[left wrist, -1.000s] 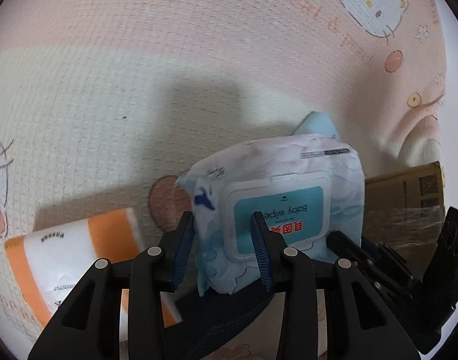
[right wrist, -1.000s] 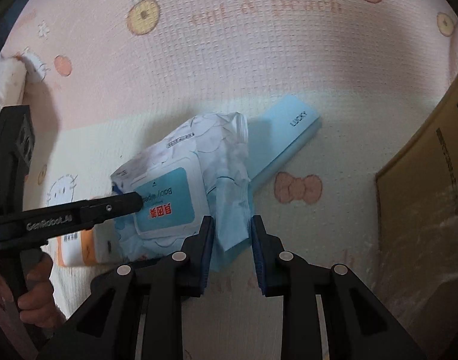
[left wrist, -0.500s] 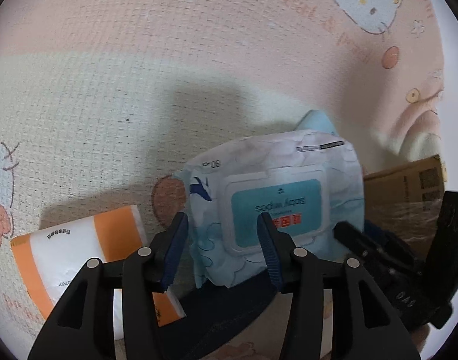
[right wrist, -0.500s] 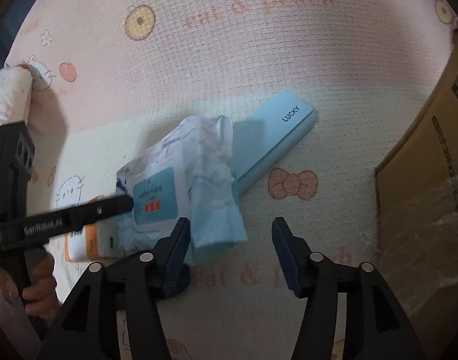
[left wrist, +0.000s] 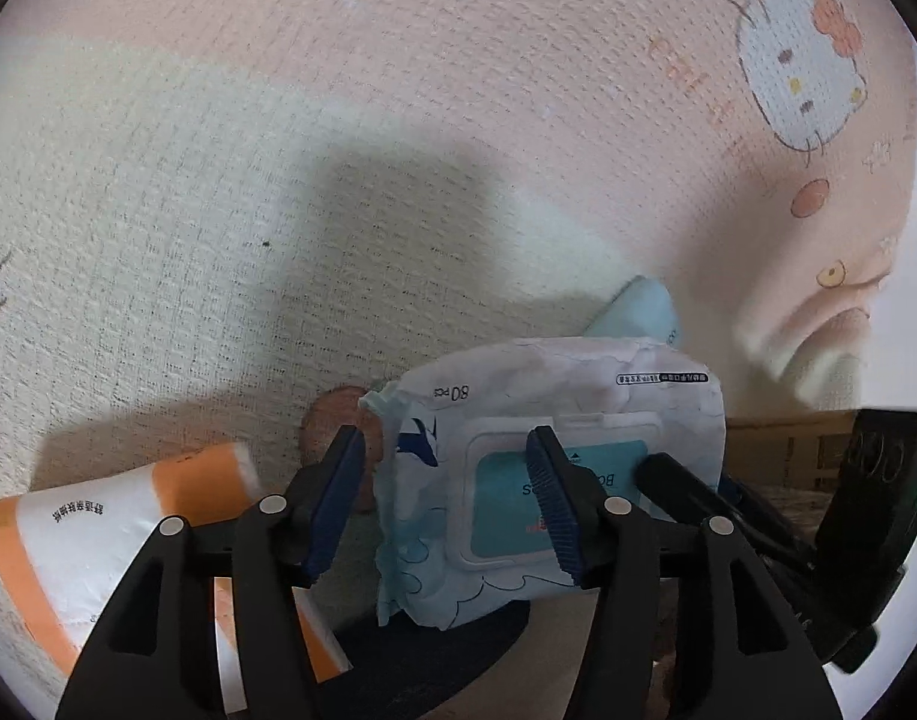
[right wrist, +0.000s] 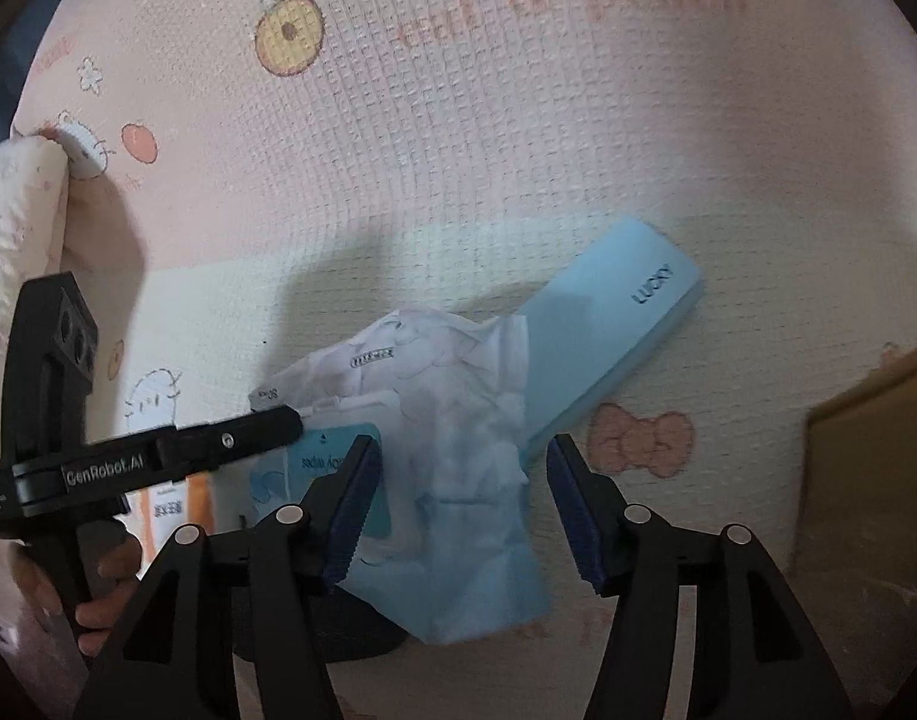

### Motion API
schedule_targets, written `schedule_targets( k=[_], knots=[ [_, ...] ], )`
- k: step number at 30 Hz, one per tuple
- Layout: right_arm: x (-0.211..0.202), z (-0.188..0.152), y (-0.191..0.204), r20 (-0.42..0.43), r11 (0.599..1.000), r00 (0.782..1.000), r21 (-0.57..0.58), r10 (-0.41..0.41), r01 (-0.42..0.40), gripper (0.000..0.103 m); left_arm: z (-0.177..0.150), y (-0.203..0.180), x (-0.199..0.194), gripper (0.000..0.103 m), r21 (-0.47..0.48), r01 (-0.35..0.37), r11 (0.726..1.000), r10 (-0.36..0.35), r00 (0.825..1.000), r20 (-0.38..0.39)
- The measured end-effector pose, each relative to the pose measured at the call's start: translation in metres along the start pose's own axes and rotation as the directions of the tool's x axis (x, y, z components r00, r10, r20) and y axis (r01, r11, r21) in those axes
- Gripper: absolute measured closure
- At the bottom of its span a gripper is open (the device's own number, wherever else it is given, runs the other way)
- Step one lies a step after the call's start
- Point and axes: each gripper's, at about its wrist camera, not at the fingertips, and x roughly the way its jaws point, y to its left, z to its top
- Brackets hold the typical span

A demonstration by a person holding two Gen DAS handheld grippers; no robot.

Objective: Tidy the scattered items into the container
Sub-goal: 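Close the left gripper on the baby wipes pack while the right gripper grasps it too, then lift the baby wipes pack with both grippers and carry it toward the box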

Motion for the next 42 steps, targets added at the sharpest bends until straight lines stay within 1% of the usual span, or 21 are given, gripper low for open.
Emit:
schedule_targets(
  k=[1, 2, 3, 5, 7, 8, 10, 12, 15, 17, 18, 21, 23, 27, 31, 33, 35, 36, 39, 41, 42],
  knots=[
    [0.002, 0.001, 0.0, -0.015, 1.0, 1.0, -0.001, 0.007, -0.007, 0.046, -0.001, -0.004, 0.001, 0.04, 0.013, 0.01, 1.0, -0.01, 1.0, -0.008],
    [0.003, 0.001, 0.001, -0.034, 1.0, 0.999, -0.008, 0.016, -0.016, 0.046, -0.002, -0.009, 0.003, 0.034, 0.032, 0.012, 0.999, -0.011, 1.0, -0.016],
    [0.004, 0.001, 0.002, -0.039, 1.0, 0.999, -0.014, 0.017, -0.017, 0.046, -0.001, -0.014, 0.005, 0.032, 0.056, 0.003, 0.998, -0.002, 1.0, -0.018],
    [0.003, 0.0, 0.002, -0.038, 1.0, 0.999, -0.019, 0.008, -0.008, 0.046, 0.002, -0.017, 0.007, 0.032, 0.076, 0.001, 0.997, 0.001, 1.0, -0.025],
    [0.001, -0.002, 0.002, -0.03, 1.0, 0.999, -0.02, 0.015, -0.015, 0.046, 0.005, -0.012, 0.008, 0.032, 0.038, 0.026, 0.999, -0.024, 0.999, -0.032],
    [0.001, -0.002, 0.001, -0.027, 1.0, 0.999, -0.019, 0.018, -0.019, 0.046, 0.005, -0.01, 0.007, 0.032, 0.037, 0.035, 0.999, -0.034, 0.999, -0.034],
    [0.003, -0.001, -0.001, -0.023, 0.999, 0.999, -0.013, 0.033, -0.034, 0.046, 0.006, -0.01, 0.007, 0.032, 0.051, 0.035, 0.998, -0.034, 0.999, -0.032],
    [0.005, 0.0, -0.003, -0.013, 0.999, 0.999, -0.013, 0.046, -0.046, 0.046, 0.007, -0.009, 0.011, 0.031, 0.047, 0.043, 0.998, -0.042, 0.999, -0.022],
    [0.007, 0.002, -0.004, -0.013, 0.998, 0.998, -0.006, 0.065, -0.065, 0.046, 0.006, -0.009, 0.011, 0.032, 0.058, 0.049, 0.997, -0.047, 0.999, -0.027],
    [0.008, 0.001, -0.004, -0.014, 0.997, 0.997, -0.005, 0.072, -0.072, 0.046, 0.004, -0.011, 0.012, 0.032, 0.075, 0.056, 0.996, -0.052, 0.997, -0.052],
    [0.008, 0.001, -0.005, -0.019, 0.997, 0.997, -0.001, 0.075, -0.075, 0.046, 0.0, -0.014, 0.013, 0.032, 0.099, 0.056, 0.993, -0.047, 0.994, -0.095],
    [0.007, -0.005, -0.01, -0.041, 0.996, 0.996, 0.037, 0.081, -0.079, 0.046, -0.015, -0.023, 0.021, 0.032, 0.165, 0.012, 0.986, 0.015, 0.988, -0.157],
    [0.005, -0.01, -0.01, -0.046, 0.996, 0.996, 0.038, 0.08, -0.078, 0.046, -0.018, -0.02, 0.02, 0.032, 0.145, 0.017, 0.989, 0.004, 0.99, -0.141],
    [0.005, -0.014, -0.002, -0.037, 0.999, 0.998, -0.006, 0.049, -0.049, 0.047, -0.008, -0.012, 0.023, 0.032, 0.077, 0.051, 0.996, -0.04, 0.99, -0.132],
    [0.009, -0.011, -0.002, -0.044, 0.999, 0.998, 0.005, 0.053, -0.052, 0.047, -0.004, -0.018, 0.024, 0.033, 0.073, 0.053, 0.996, -0.044, 0.992, -0.117],
    [0.01, -0.01, -0.003, -0.052, 0.998, 0.997, 0.023, 0.055, -0.054, 0.047, -0.006, -0.021, 0.022, 0.035, 0.075, 0.046, 0.996, -0.038, 0.994, -0.098],
    [0.007, -0.01, 0.002, -0.054, 0.999, 0.998, 0.01, 0.033, -0.032, 0.05, -0.008, -0.027, 0.019, 0.038, 0.089, 0.039, 0.995, -0.032, 0.997, -0.075],
    [0.004, -0.011, 0.007, -0.051, 1.0, 0.999, 0.006, 0.011, -0.011, 0.051, -0.008, -0.027, 0.018, 0.04, 0.081, 0.043, 0.996, -0.038, 0.997, -0.066],
    [-0.007, -0.013, 0.014, -0.049, 0.999, 0.998, -0.019, -0.027, 0.026, 0.053, -0.005, -0.024, 0.01, 0.047, 0.04, 0.091, 0.995, -0.089, 0.995, -0.051],
    [-0.019, -0.014, 0.017, -0.039, 0.999, 0.999, -0.027, -0.037, 0.036, 0.054, -0.004, -0.027, 0.004, 0.048, 0.048, 0.109, 0.993, -0.107, 0.993, -0.043],
    [-0.024, -0.013, 0.017, -0.033, 0.999, 0.999, -0.023, -0.038, 0.037, 0.054, -0.007, -0.023, -0.004, 0.048, 0.068, 0.114, 0.991, -0.112, 0.993, -0.038]
  ],
)
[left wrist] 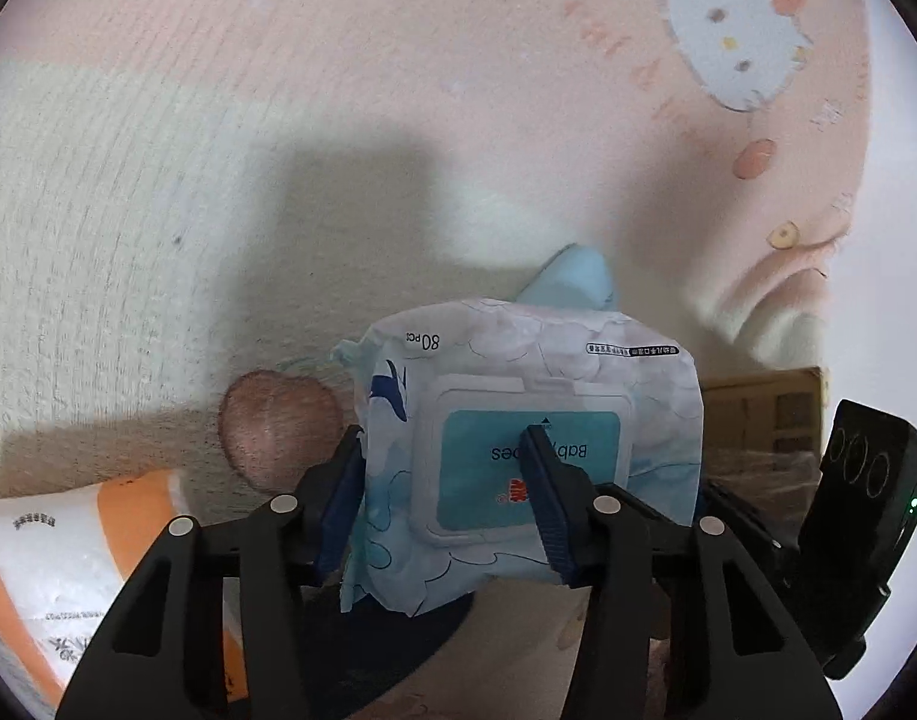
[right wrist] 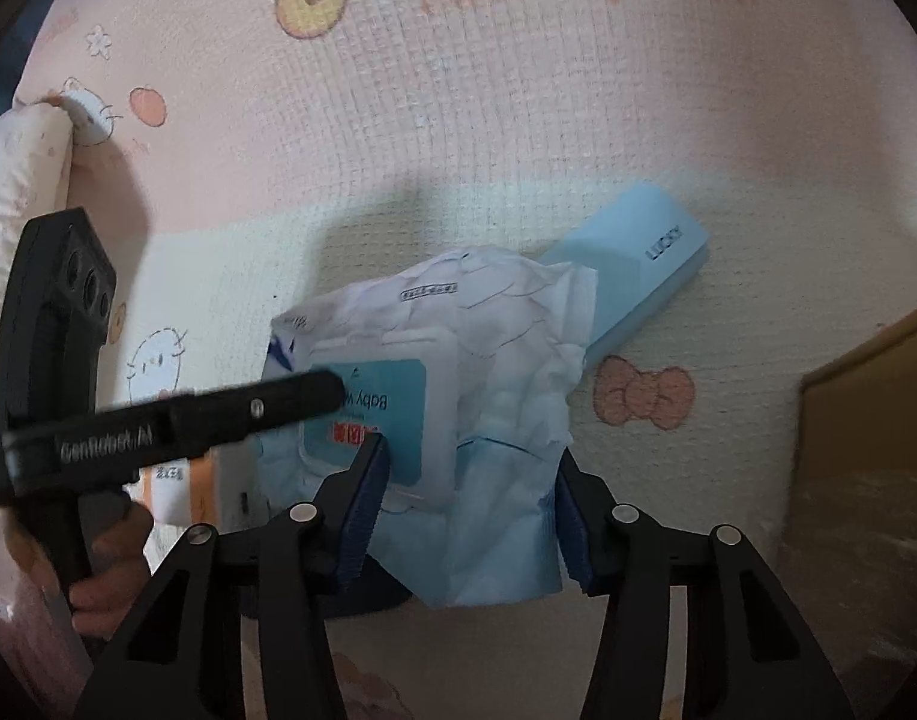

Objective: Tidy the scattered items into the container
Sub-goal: 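Lift the baby wipes pack with both grippers and carry it toward the box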

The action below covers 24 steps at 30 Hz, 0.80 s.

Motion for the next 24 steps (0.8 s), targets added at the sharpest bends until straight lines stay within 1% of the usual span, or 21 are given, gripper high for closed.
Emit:
schedule_targets(
  k=[2, 5, 11, 13, 16, 18, 24],
  knots=[
    [-0.013, -0.001, 0.001, 0.019, 1.0, 1.0, 0.003, -0.007, 0.007, 0.055, -0.002, -0.011, -0.008, 0.048, 0.037, -0.002, 0.999, 0.001, 1.0, 0.02],
    [-0.029, -0.002, 0.001, 0.05, 1.0, 0.999, 0.014, -0.01, 0.01, 0.054, -0.006, -0.024, -0.023, 0.048, 0.06, 0.01, 0.998, -0.013, 0.999, 0.051],
    [-0.064, -0.007, 0.006, 0.111, 1.0, 0.994, 0.011, -0.026, 0.025, 0.054, -0.013, -0.037, -0.049, 0.048, 0.075, 0.039, 0.996, -0.046, 0.995, 0.088],
    [-0.078, -0.008, 0.009, 0.135, 0.999, 0.99, 0.003, -0.032, 0.032, 0.054, -0.017, -0.047, -0.057, 0.048, 0.085, 0.047, 0.995, -0.056, 0.993, 0.103],
    [-0.1, -0.013, 0.012, 0.181, 0.999, 0.983, -0.002, -0.033, 0.034, 0.054, -0.023, -0.063, -0.072, 0.048, 0.113, 0.058, 0.992, -0.072, 0.989, 0.128],
    [-0.116, -0.018, 0.009, 0.209, 0.999, 0.977, 0.003, -0.034, 0.035, 0.054, -0.027, -0.077, -0.082, 0.048, 0.149, 0.059, 0.987, -0.081, 0.986, 0.145],
    [-0.161, -0.035, 0.002, 0.3, 0.999, 0.953, 0.022, -0.053, 0.049, 0.054, -0.044, -0.115, -0.1, 0.048, 0.216, 0.073, 0.974, -0.112, 0.978, 0.174]
  ],
)
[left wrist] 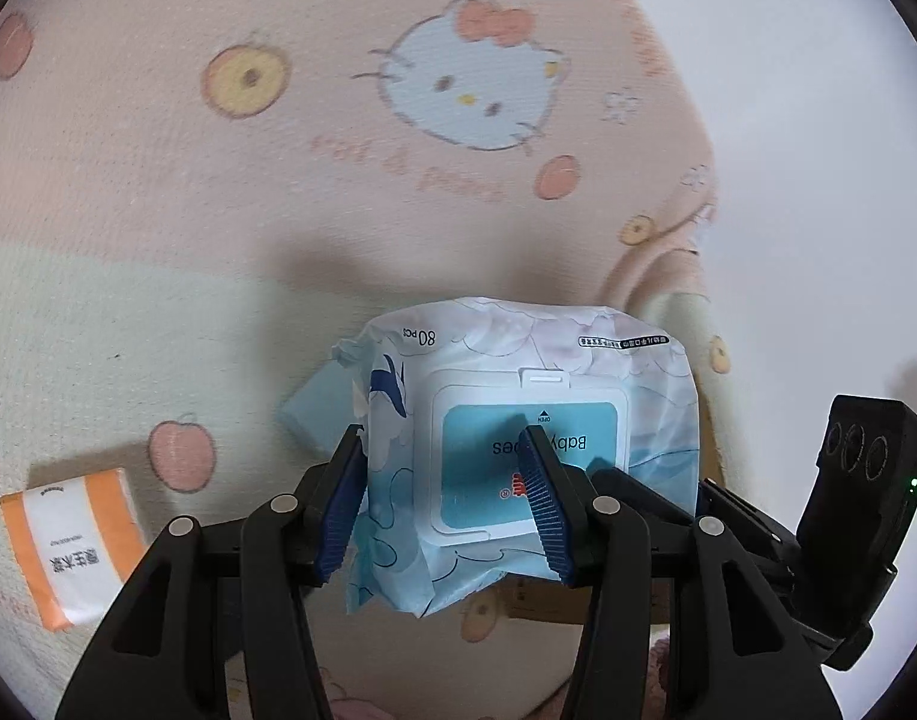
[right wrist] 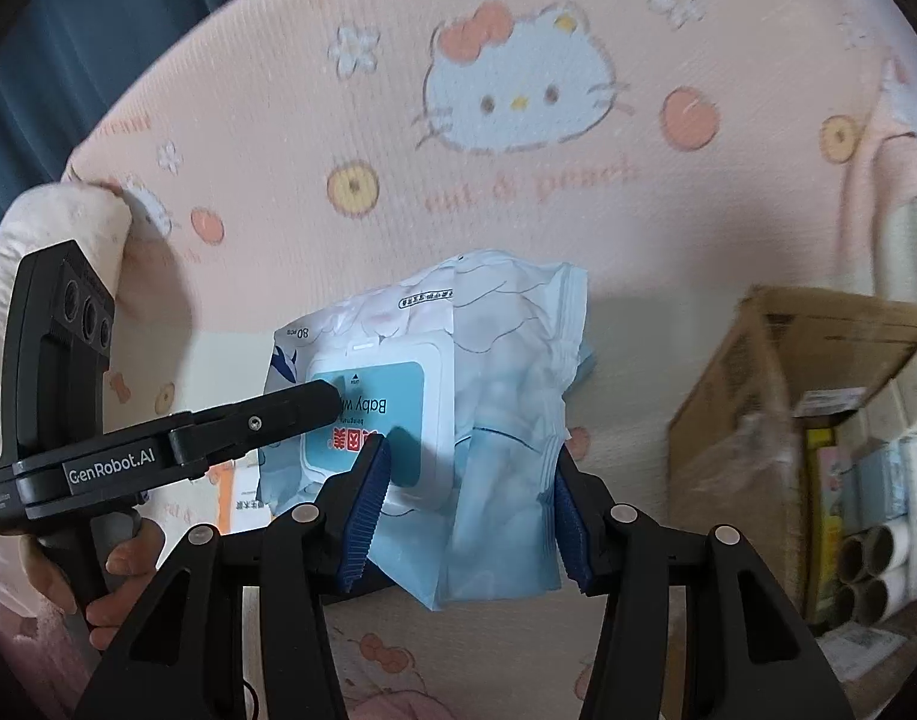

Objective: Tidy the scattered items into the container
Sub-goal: 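Lift the baby wipes pack with both grippers and carry it toward the box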

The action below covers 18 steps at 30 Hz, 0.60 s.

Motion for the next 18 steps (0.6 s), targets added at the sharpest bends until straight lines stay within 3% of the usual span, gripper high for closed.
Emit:
schedule_targets(
  k=[8, 18],
  knots=[
    [-0.04, -0.005, -0.023, 0.073, 1.0, 0.997, 0.023, -0.005, 0.003, 0.054, -0.008, -0.043, -0.002, 0.048, 0.046, 0.018, 0.999, -0.019, 1.0, 0.011],
    [-0.076, 0.004, -0.089, 0.139, 0.996, 0.99, 0.084, -0.032, 0.02, 0.054, -0.002, -0.109, 0.034, 0.048, 0.12, 0.07, 0.99, -0.071, 0.997, 0.002]
  ],
)
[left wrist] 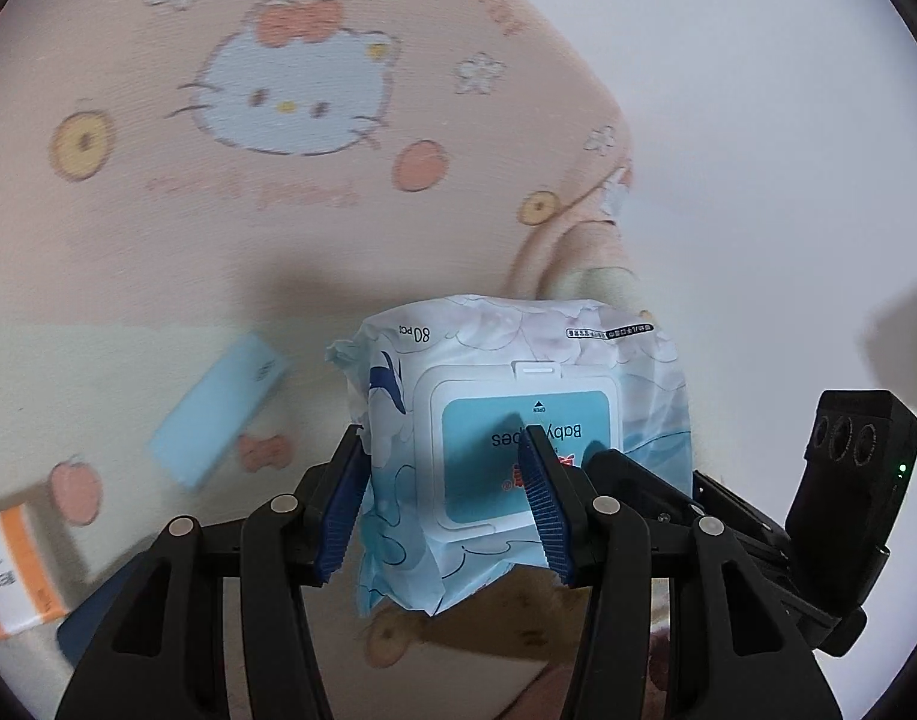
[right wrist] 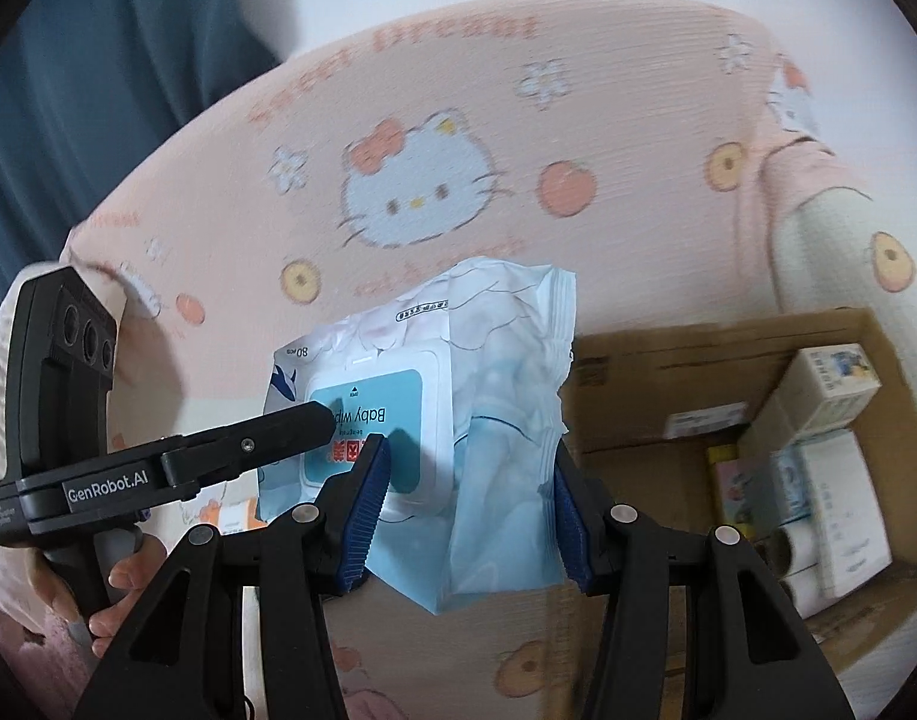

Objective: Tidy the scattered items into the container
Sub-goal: 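Lift the baby wipes pack with both grippers and carry it toward the box, then lower the baby wipes pack into the box and open both grippers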

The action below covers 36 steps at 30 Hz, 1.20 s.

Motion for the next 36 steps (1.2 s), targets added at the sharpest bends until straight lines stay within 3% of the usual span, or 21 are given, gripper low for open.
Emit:
schedule_targets(
  k=[8, 16, 21, 25, 30, 36],
  knots=[
    [-0.018, 0.016, -0.052, 0.037, 0.998, 0.998, 0.051, -0.044, 0.042, 0.054, 0.013, -0.047, 0.041, 0.048, 0.04, 0.049, 0.998, -0.048, 0.999, -0.023],
    [-0.029, 0.017, -0.107, 0.024, 0.989, 0.997, 0.129, -0.079, 0.075, 0.054, 0.013, -0.077, 0.091, 0.048, 0.053, 0.091, 0.994, -0.085, 0.991, -0.102],
    [-0.025, 0.012, -0.138, -0.016, 0.981, 0.996, 0.174, -0.084, 0.086, 0.054, 0.007, -0.088, 0.119, 0.048, 0.069, 0.064, 0.996, -0.053, 0.987, -0.151],
    [-0.009, 0.009, -0.158, -0.067, 0.978, 0.997, 0.202, -0.047, 0.06, 0.054, 0.006, -0.079, 0.136, 0.048, 0.022, 0.038, 0.999, -0.033, 0.981, -0.193],
    [0.017, 0.006, -0.171, -0.126, 0.974, 0.992, 0.228, 0.033, -0.003, 0.055, 0.001, -0.075, 0.146, 0.048, 0.059, -0.074, 0.995, 0.084, 0.978, -0.19],
    [0.037, 0.004, -0.18, -0.179, 0.96, 0.979, 0.277, 0.096, -0.043, 0.054, 0.003, -0.071, 0.162, 0.048, 0.066, -0.121, 0.99, 0.132, 0.967, -0.216]
  ],
)
